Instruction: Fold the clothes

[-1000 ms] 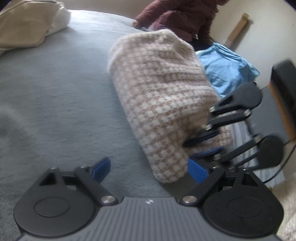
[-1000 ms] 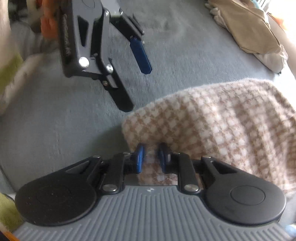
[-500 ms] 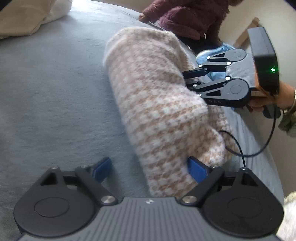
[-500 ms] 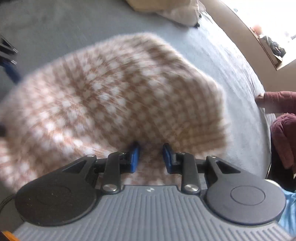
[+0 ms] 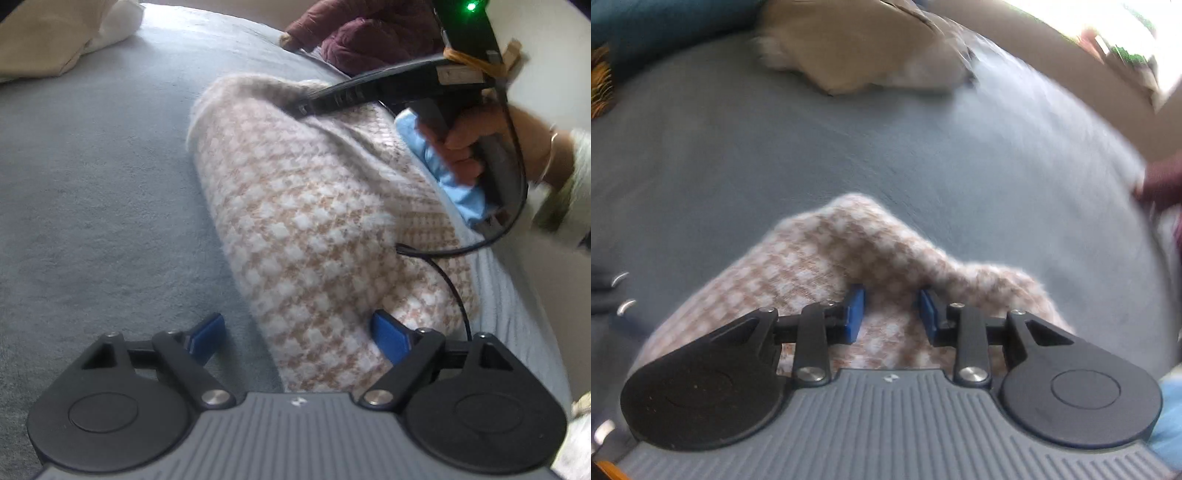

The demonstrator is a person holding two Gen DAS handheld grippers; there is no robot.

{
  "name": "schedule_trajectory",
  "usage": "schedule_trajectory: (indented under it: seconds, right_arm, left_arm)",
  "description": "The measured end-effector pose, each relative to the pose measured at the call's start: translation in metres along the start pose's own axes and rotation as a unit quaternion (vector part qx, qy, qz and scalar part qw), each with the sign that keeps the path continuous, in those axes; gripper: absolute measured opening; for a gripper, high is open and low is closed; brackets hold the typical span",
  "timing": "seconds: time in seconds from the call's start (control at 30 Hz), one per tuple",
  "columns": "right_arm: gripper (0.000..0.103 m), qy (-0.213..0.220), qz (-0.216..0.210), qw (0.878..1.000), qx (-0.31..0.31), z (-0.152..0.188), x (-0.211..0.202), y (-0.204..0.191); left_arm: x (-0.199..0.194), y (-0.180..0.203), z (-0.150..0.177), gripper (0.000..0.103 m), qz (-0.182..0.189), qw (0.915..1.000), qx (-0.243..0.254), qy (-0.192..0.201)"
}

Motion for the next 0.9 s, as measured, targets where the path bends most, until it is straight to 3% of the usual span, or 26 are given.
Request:
schedule_trajectory:
  seconds: [0.07, 0.17, 0.27, 0.37, 0.47, 0.6, 0.7, 0.8, 0.9]
  right_arm:
    - [0.027, -0.002, -0.017, 0.999, 0.042, -0.007, -0.004, 0.008]
    - [0.024, 0.001, -0.013, 0.999, 0.030, -0.010, -0.027, 0.010]
    - [0.025, 0.044, -0.030, 0.998, 0.028, -0.017, -0.053, -0.005]
    - [0.025, 0.043, -0.044, 0.998, 0.004, -0.021, -0.028, -0.025]
    - [0.025, 0.041, -0.013, 0.998, -0.056, -0.005, 0.019, -0.048]
    - [0.024, 0.034, -0.014, 0.999, -0.027, -0.029, 0.008, -0.048]
    - [0.023, 0.066, -0.014, 0.998, 0.002, -0.051, -0.019, -0.042]
    - [0.023, 0.038, 0.025, 0.998, -0.031, -0.032, 0.010, -0.036]
    - [0.022, 0.031, 0.027, 0.999, -0.005, -0.013, 0.033, -0.025]
  left_arm:
    - [0.002, 0.003, 0.001, 0.086, -0.005, 1.0000, 0.007, -0.004]
    - [0.005, 0.007, 0.004, 0.085, -0.014, 0.9997, 0.022, -0.002]
    - [0.007, 0.008, 0.006, 0.085, -0.016, 0.9998, 0.012, 0.005]
    - [0.007, 0.013, 0.005, 0.084, -0.026, 0.9991, 0.029, 0.017]
    - [0.006, 0.019, 0.004, 0.082, -0.036, 0.9978, 0.048, 0.028]
    - [0.008, 0.018, 0.010, 0.082, -0.025, 0.9989, 0.036, 0.017]
    - [0.007, 0.016, 0.013, 0.082, -0.026, 0.9988, 0.034, 0.023]
    - [0.004, 0.016, 0.012, 0.082, -0.025, 0.9989, 0.032, 0.022]
    - [0.006, 0.014, 0.008, 0.083, -0.018, 0.9991, 0.031, 0.022]
Point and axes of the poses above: each gripper's, at about its wrist camera, not at the fingertips, and x roughly the way its jaws point, y to its right, z to its underside, the point moved 9 cm from there along x, roughly the way its jaws point, and after that the axes turned 11 degrees about z, right-handed, at the moved point
